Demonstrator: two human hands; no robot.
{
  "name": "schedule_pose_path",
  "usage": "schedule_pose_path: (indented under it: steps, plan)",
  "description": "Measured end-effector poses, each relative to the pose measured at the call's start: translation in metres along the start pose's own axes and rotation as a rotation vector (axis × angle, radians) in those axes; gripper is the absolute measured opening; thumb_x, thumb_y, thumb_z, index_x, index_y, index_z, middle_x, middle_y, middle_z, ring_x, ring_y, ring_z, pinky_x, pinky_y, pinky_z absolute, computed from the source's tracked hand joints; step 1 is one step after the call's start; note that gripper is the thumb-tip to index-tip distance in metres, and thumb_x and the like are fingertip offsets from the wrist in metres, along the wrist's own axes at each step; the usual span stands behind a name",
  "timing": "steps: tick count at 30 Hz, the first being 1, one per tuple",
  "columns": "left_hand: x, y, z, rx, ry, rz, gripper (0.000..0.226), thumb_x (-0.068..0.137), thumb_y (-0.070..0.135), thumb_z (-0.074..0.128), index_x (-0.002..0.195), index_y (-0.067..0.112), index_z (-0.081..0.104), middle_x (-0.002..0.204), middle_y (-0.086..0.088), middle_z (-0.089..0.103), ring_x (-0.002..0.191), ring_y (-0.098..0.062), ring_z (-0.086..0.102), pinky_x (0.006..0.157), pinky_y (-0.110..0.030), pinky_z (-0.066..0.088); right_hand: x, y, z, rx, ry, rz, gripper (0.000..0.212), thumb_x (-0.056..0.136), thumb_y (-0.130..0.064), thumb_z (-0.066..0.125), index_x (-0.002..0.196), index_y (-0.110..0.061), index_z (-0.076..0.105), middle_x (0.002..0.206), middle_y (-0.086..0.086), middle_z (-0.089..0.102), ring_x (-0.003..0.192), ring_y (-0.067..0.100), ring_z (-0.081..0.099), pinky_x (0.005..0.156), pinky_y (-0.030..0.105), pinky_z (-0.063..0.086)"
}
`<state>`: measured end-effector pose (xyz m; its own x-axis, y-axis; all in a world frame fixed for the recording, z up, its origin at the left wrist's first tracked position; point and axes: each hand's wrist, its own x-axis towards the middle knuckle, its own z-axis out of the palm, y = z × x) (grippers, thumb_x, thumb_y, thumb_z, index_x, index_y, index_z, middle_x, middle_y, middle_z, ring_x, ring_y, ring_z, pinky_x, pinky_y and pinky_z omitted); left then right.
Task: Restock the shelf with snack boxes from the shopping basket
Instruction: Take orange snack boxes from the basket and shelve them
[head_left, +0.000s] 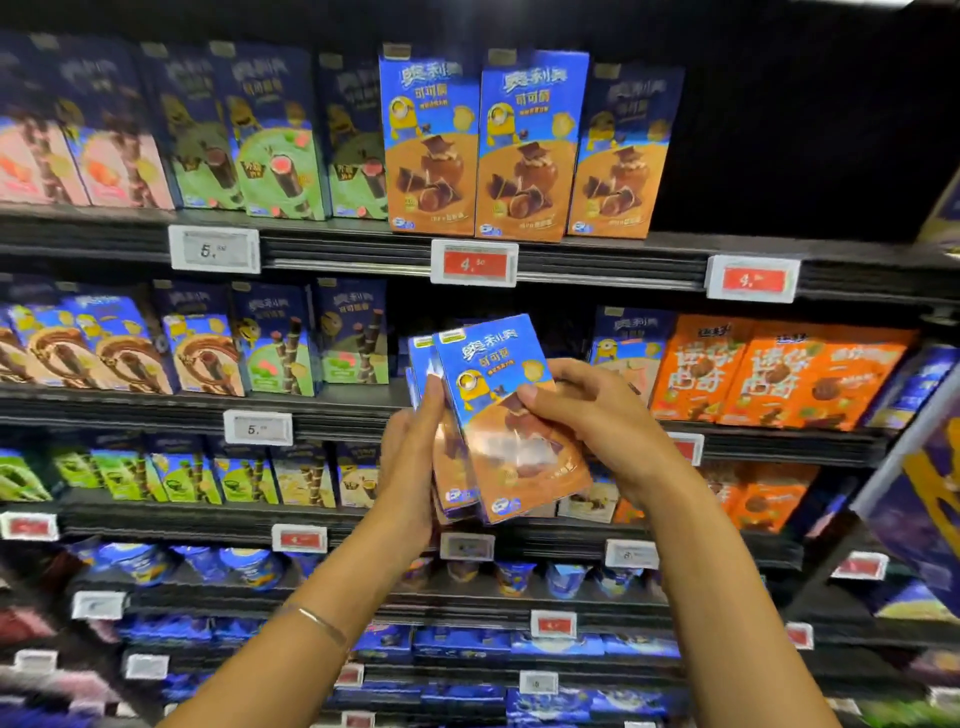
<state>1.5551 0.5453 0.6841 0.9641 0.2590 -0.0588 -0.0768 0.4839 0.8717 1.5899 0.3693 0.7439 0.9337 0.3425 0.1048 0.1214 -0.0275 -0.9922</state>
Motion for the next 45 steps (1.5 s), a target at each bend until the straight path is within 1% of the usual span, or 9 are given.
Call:
schedule_pose_path:
  steps: [5, 11, 14, 19, 23, 27, 30, 33, 45]
  plan:
    - [0.007, 0.019, 0.026, 0.047, 0.004, 0.222, 0.106, 0.067, 0.065, 0.076, 0.14, -0.006, 0.049, 0.13, -0.032, 0.067, 0.12, -0.055, 0.064, 0.1, -0.067, 0.051, -0.003, -0.029, -0.026, 0.015, -0.034, -0.177, 0.029, 0.081, -0.029, 0.079, 0.109, -0.027, 0.074, 0.106, 0.009, 0.076, 0.094, 0.022, 0.076, 0.07, 0.028, 0.06]
    - [0.006, 0.036, 0.049, 0.047, 0.006, 0.334, 0.099, 0.07, 0.058, 0.078, 0.139, -0.006, 0.048, 0.131, -0.034, 0.065, 0.107, -0.045, 0.071, 0.094, -0.063, 0.055, 0.01, -0.071, -0.049, 0.077, 0.049, -0.349, 0.03, 0.088, -0.021, 0.073, 0.118, -0.02, 0.07, 0.109, 0.003, 0.077, 0.095, 0.017, 0.075, 0.066, 0.024, 0.057]
    - [0.007, 0.045, 0.052, 0.06, 0.01, 0.381, 0.1, 0.068, 0.058, 0.077, 0.137, -0.01, 0.049, 0.127, -0.035, 0.066, 0.092, -0.035, 0.072, 0.085, -0.049, 0.057, 0.026, -0.094, -0.059, 0.126, 0.129, -0.407, 0.028, 0.094, -0.018, 0.068, 0.121, -0.011, 0.068, 0.11, 0.004, 0.077, 0.097, 0.02, 0.075, 0.072, 0.034, 0.061]
    - [0.008, 0.058, 0.051, 0.068, 0.008, 0.394, 0.1, 0.068, 0.059, 0.077, 0.138, -0.007, 0.049, 0.127, -0.032, 0.068, 0.098, -0.038, 0.072, 0.088, -0.053, 0.058, 0.058, -0.115, -0.074, 0.125, 0.343, -0.494, 0.032, 0.096, -0.015, 0.066, 0.127, -0.009, 0.064, 0.112, 0.003, 0.076, 0.094, 0.016, 0.076, 0.07, 0.032, 0.061]
    - [0.008, 0.067, 0.051, 0.096, 0.015, 0.43, 0.099, 0.068, 0.06, 0.077, 0.136, -0.006, 0.05, 0.125, -0.029, 0.07, 0.093, -0.034, 0.075, 0.086, -0.05, 0.059, 0.084, -0.121, -0.079, 0.017, 0.523, -0.577, 0.039, 0.095, -0.014, 0.067, 0.133, -0.012, 0.06, 0.118, 0.004, 0.071, 0.106, 0.017, 0.071, 0.09, 0.042, 0.061]
    - [0.01, 0.075, 0.052, 0.099, 0.005, 0.449, 0.1, 0.07, 0.06, 0.076, 0.137, -0.008, 0.049, 0.127, -0.032, 0.068, 0.1, -0.04, 0.072, 0.091, -0.055, 0.057, 0.103, -0.122, -0.077, -0.106, 0.613, -0.579, 0.039, 0.095, -0.02, 0.066, 0.134, -0.018, 0.06, 0.119, 0.004, 0.068, 0.108, 0.016, 0.068, 0.089, 0.044, 0.06]
    - [0.013, 0.078, 0.053, 0.109, -0.016, 0.45, 0.096, 0.07, 0.06, 0.076, 0.134, -0.007, 0.05, 0.119, -0.025, 0.074, 0.093, -0.033, 0.076, 0.08, -0.045, 0.062, 0.11, -0.115, -0.071, -0.22, 0.687, -0.566, 0.041, 0.097, -0.027, 0.065, 0.137, -0.019, 0.059, 0.114, -0.005, 0.063, 0.103, 0.007, 0.065, 0.087, 0.035, 0.06]
    - [0.017, 0.079, 0.057, 0.096, -0.013, 0.46, 0.091, 0.069, 0.059, 0.078, 0.13, -0.005, 0.053, 0.113, -0.017, 0.077, 0.088, -0.027, 0.078, 0.074, -0.039, 0.062, 0.113, -0.108, -0.07, -0.29, 0.752, -0.547, 0.043, 0.095, -0.033, 0.066, 0.135, -0.02, 0.058, 0.128, 0.002, 0.059, 0.119, 0.018, 0.058, 0.097, 0.041, 0.053]
    - [0.026, 0.071, 0.064, 0.135, -0.106, 0.452, 0.066, 0.073, 0.056, 0.08, 0.114, 0.01, 0.057, 0.106, -0.011, 0.08, 0.088, -0.026, 0.08, 0.072, -0.037, 0.063, 0.107, -0.092, -0.075, -0.345, 0.691, -0.482, 0.061, 0.087, -0.024, 0.079, 0.138, -0.011, 0.048, 0.136, 0.011, 0.052, 0.116, 0.018, 0.059, 0.098, 0.036, 0.054]
